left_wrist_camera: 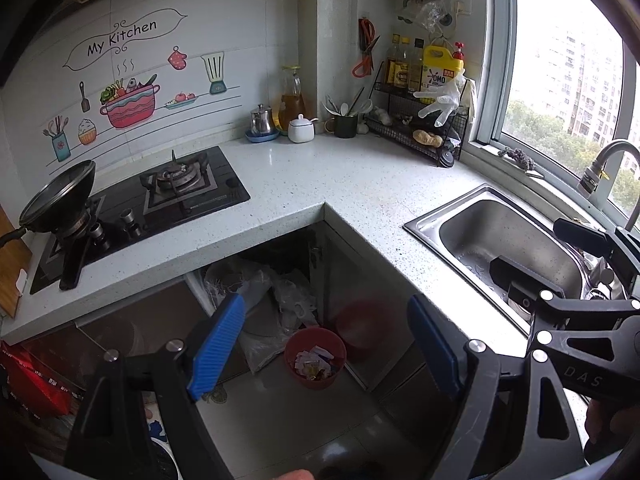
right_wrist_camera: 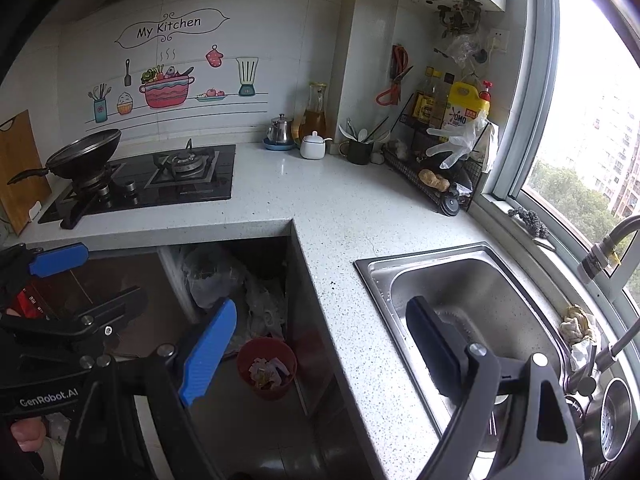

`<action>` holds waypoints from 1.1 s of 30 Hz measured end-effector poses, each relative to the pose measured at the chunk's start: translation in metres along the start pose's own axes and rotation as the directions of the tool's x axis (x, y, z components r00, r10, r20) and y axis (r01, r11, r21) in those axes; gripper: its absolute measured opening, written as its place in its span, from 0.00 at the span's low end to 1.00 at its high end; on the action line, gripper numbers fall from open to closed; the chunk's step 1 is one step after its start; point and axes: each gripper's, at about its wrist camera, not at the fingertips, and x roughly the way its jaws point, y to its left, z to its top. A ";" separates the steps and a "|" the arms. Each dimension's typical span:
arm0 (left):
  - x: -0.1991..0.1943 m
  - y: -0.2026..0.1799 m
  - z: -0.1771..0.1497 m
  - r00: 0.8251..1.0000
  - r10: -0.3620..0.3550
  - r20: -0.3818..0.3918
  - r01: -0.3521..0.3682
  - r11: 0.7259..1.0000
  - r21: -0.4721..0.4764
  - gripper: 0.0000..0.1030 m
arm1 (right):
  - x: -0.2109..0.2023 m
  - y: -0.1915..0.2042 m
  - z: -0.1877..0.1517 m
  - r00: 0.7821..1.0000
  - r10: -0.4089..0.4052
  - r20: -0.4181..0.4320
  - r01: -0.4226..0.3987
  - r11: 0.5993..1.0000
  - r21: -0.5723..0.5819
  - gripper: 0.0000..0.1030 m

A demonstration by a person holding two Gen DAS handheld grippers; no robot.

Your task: Collect trash

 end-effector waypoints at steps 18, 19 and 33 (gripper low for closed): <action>-0.004 0.000 0.005 1.000 0.006 0.021 -0.006 1.000 0.005 0.80 | -0.004 -0.006 0.000 1.000 0.007 0.004 -0.007 1.000 -0.008 0.83; -0.004 -0.001 0.005 1.000 0.006 0.020 -0.006 1.000 0.004 0.80 | -0.004 -0.006 0.000 1.000 0.006 0.002 -0.006 1.000 -0.009 0.83; -0.007 -0.004 0.003 0.999 0.016 0.029 -0.017 1.000 0.006 0.80 | -0.006 -0.004 -0.001 1.000 0.012 -0.004 -0.012 1.000 -0.006 0.83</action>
